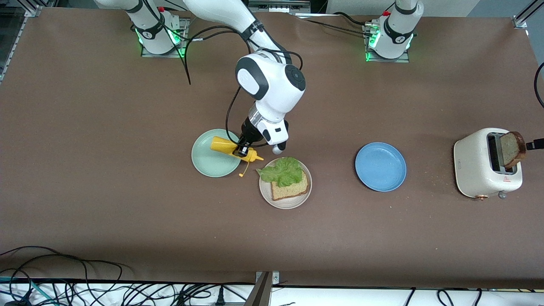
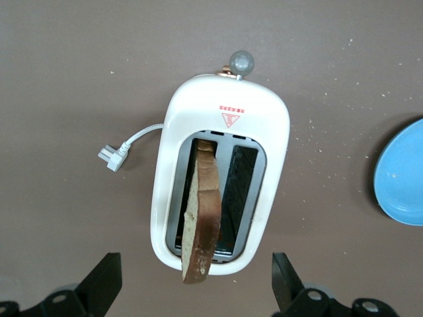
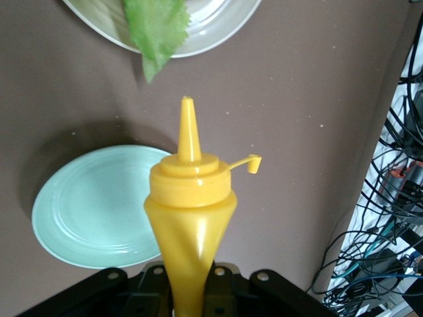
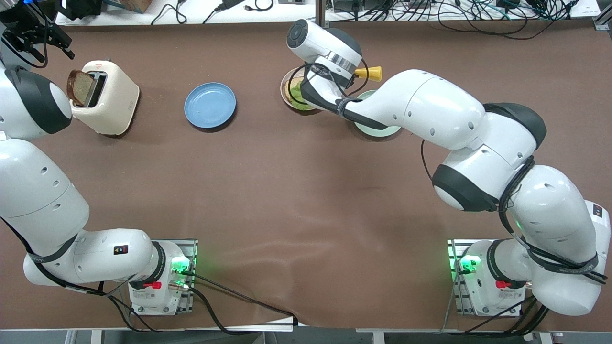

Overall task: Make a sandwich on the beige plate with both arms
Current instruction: 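Lift the mustard bottle and tilt it over the sandwich, then carry the mustard bottle back beside the green plate with the right gripper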

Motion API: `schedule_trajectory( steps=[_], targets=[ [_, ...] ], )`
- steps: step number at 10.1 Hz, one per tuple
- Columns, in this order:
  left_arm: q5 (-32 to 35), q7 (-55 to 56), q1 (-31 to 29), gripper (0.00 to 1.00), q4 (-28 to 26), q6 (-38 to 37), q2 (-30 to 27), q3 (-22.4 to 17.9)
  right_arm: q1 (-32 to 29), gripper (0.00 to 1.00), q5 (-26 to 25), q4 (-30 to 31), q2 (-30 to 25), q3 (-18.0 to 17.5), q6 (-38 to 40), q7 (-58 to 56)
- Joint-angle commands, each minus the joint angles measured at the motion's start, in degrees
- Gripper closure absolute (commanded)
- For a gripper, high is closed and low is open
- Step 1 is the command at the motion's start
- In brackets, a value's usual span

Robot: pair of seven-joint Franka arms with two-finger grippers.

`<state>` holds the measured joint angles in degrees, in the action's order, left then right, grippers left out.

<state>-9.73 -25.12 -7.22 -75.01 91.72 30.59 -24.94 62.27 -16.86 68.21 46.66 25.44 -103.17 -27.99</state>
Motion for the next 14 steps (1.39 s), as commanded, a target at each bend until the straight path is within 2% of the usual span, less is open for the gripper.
schedule_trajectory(
  steps=[1,2,3,5,6,7,8,9,11,13,14],
  targets=[
    [0.9,2.2,1.2,0.00,-8.0,5.6,-3.9,-0.1,-3.9,1.00,8.3,-1.2,-1.5,0.1,1.0,-1.5],
    [1.4,2.4,2.1,0.00,-12.7,9.5,-5.8,-0.1,-6.5,1.00,15.3,-1.1,-1.9,0.2,1.1,-2.9],
    [4.2,3.5,3.1,0.00,-16.5,13.4,-7.7,-0.1,-8.7,1.00,19.8,-1.1,-3.0,0.2,1.1,-5.8],
    [5.0,7.7,4.4,0.02,-21.9,18.3,-9.8,0.0,-13.5,1.00,30.2,-1.1,-5.3,0.1,2.0,-9.9],
    [5.0,7.9,4.4,0.17,-23.8,20.1,-10.5,0.0,-16.2,1.00,35.8,-1.1,-5.5,0.1,4.9,-12.7],
    [5.0,8.0,4.4,0.59,-25.7,21.5,-11.2,0.0,-19.2,1.00,41.2,-1.1,-5.5,0.1,8.9,-15.7],
    [6.2,7.9,4.4,0.95,-26.4,21.9,-11.3,0.0,-22.3,1.00,46.4,-1.1,-5.4,-0.1,12.5,-17.7],
    [8.7,7.8,4.4,1.00,-26.4,22.0,-11.5,0.0,-25.9,1.00,52.4,-1.0,-5.3,-0.3,16.6,-20.6],
    [9.5,8.0,4.5,1.00,-25.8,21.2,-11.3,0.0,-31.7,1.00,61.8,0.9,-4.7,-0.4,23.3,-29.9],
    [11.9,8.0,4.8,1.00,-23.8,19.5,-10.9,0.1,-34.9,1.00,64.9,1.8,-4.7,-0.4,27.1,-39.0],
    [11.6,8.4,5.8,1.00,-19.9,15.1,-10.4,0.0,-36.9,1.00,66.9,2.4,-4.0,-0.5,28.2,-44.8]
  ],
)
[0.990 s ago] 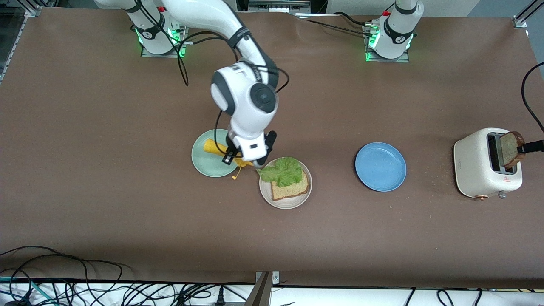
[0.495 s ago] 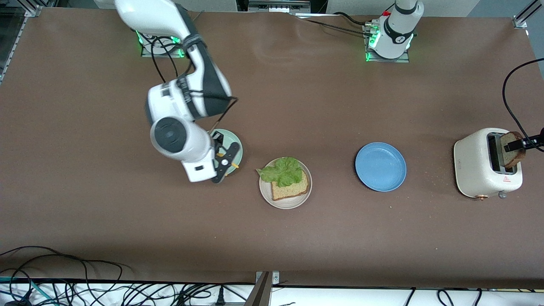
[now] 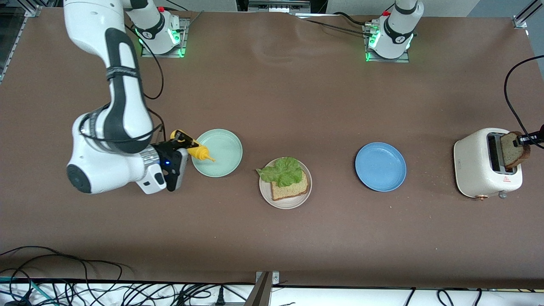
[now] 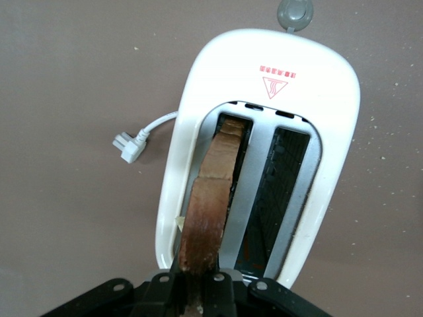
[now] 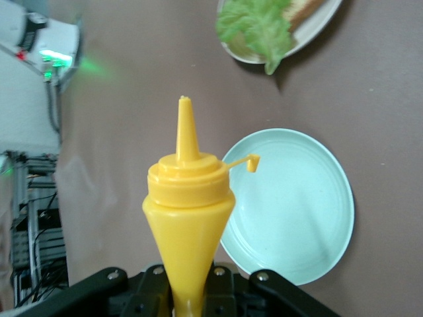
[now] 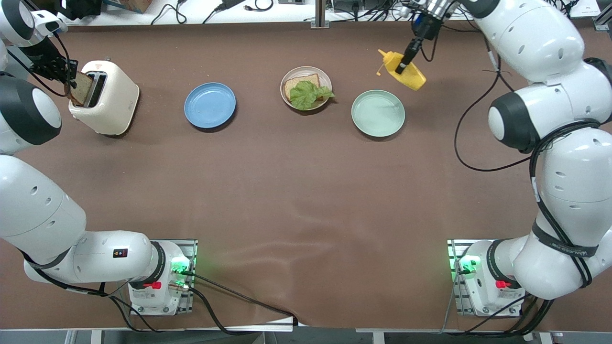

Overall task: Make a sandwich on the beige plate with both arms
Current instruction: 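Carry the mustard bottle back beside the green plate with the right gripper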

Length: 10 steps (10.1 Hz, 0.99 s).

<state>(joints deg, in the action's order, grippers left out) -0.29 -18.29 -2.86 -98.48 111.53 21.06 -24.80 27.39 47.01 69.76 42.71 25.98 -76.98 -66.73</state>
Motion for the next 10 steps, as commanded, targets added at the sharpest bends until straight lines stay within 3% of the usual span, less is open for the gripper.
schedule_trajectory(
  steps=[1,3,5,7,10],
  targets=[
    [1.9,2.5,1.5,1.00,8.3,-7.8,0.4,-0.2,-3.7,1.00,5.8,2.3,0.9,-1.0,3.1,-12.7],
    [1.6,2.4,2.3,1.00,12.9,-12.2,0.8,0.0,-6.9,1.00,11.8,4.7,3.4,-1.1,5.2,-26.6],
    [-3.9,2.5,4.0,1.00,19.3,-21.1,0.8,-0.1,-9.9,1.00,16.3,4.9,7.4,-1.1,8.9,-38.2],
    [-13.5,2.6,5.5,1.00,23.3,-27.7,0.8,-0.1,-12.6,1.00,18.9,4.9,10.5,-1.1,12.7,-47.8],
    [-35.4,3.2,6.9,1.00,22.4,-35.2,4.1,1.4,-14.9,1.00,19.8,4.8,13.4,-1.2,13.2,-61.8]
  ],
)
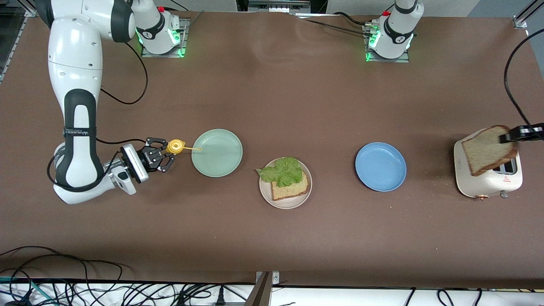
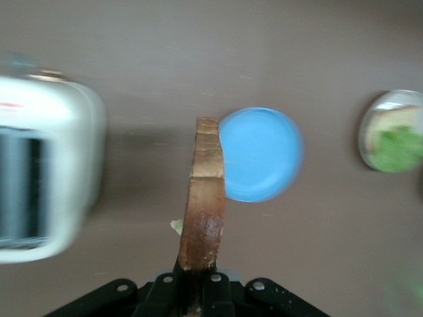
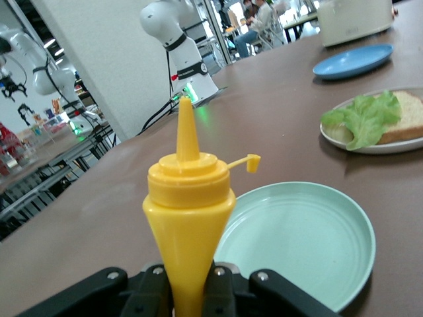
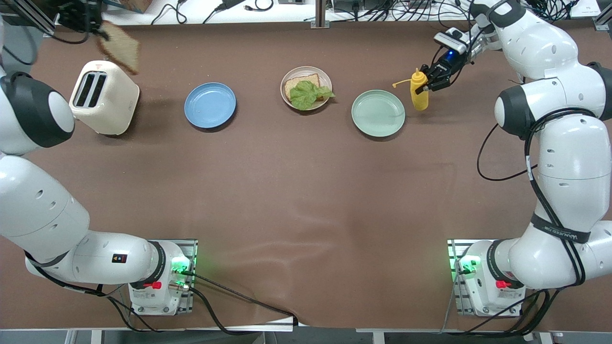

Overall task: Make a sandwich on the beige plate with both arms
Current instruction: 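Pull the toast from the toaster with the left gripper onto the lettuce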

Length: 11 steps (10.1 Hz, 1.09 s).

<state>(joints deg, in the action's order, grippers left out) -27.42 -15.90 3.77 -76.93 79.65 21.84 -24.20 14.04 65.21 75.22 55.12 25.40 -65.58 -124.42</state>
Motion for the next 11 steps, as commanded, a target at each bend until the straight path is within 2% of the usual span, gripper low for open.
schedule_trajectory(
  steps=[1,2,4,6,9,10,11],
  targets=[
    [-15.3,1.6,0.2,1.00,0.6,-4.1,5.7,3.3,-2.8,1.00,1.5,-0.7,1.3,-1.9,1.7,-8.3],
    [-23.6,1.3,0.2,1.00,0.8,-3.6,9.5,5.5,-4.3,1.00,1.5,-0.8,1.4,-3.2,1.5,-11.6],
    [-30.7,2.4,5.0,1.00,0.7,-1.6,13.6,7.6,-5.3,1.00,1.6,-0.8,3.1,-3.5,1.6,-14.0],
    [-38.0,3.9,9.2,1.00,0.6,4.2,15.3,7.7,-7.1,1.00,1.6,-0.7,3.6,-5.1,1.6,-14.1],
    [-41.3,6.9,15.1,1.00,-1.5,13.3,16.3,7.9,-12.3,1.00,2.6,-0.8,7.1,-11.8,1.8,-14.2],
    [-42.4,8.3,16.9,1.00,-1.8,16.8,17.1,7.9,-13.0,0.98,2.5,-0.7,7.1,-12.4,1.9,-13.3],
    [-42.5,8.7,18.9,1.00,-2.7,20.0,17.3,7.9,-13.2,0.52,2.4,-0.7,7.1,-12.4,2.4,-12.8]
  ],
)
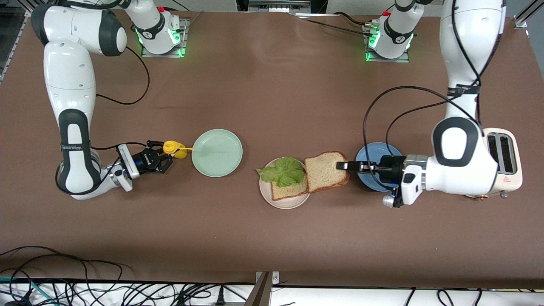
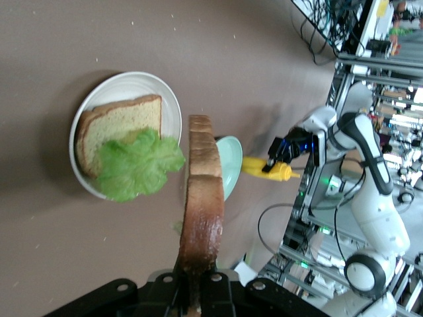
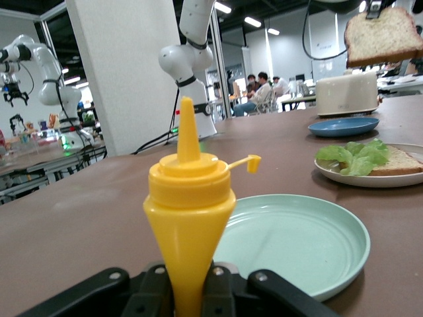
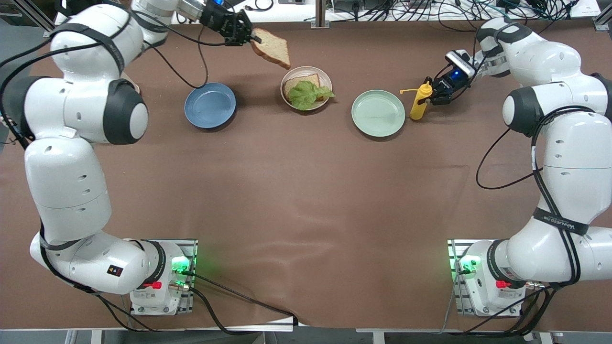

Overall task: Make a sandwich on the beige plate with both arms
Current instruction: 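Pull the toast from the toaster with the left gripper onto the lettuce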

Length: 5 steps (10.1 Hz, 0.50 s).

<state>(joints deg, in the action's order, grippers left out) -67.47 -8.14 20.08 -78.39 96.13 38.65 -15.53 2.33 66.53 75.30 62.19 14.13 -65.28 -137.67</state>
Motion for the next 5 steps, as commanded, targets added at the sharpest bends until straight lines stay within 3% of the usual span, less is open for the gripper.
schedule_trajectory(
  steps=[1,5],
  targets=[
    [-3.6,1.4,4.0,1.00,-1.9,5.4,0.9,-0.7,-2.1,0.01,1.3,-0.8,0.3,-1.2,2.4,0.5],
    [-6.6,3.6,5.7,1.00,-3.5,6.4,2.2,1.6,-2.8,0.00,0.4,-1.1,0.0,-1.2,3.3,3.0]
  ],
)
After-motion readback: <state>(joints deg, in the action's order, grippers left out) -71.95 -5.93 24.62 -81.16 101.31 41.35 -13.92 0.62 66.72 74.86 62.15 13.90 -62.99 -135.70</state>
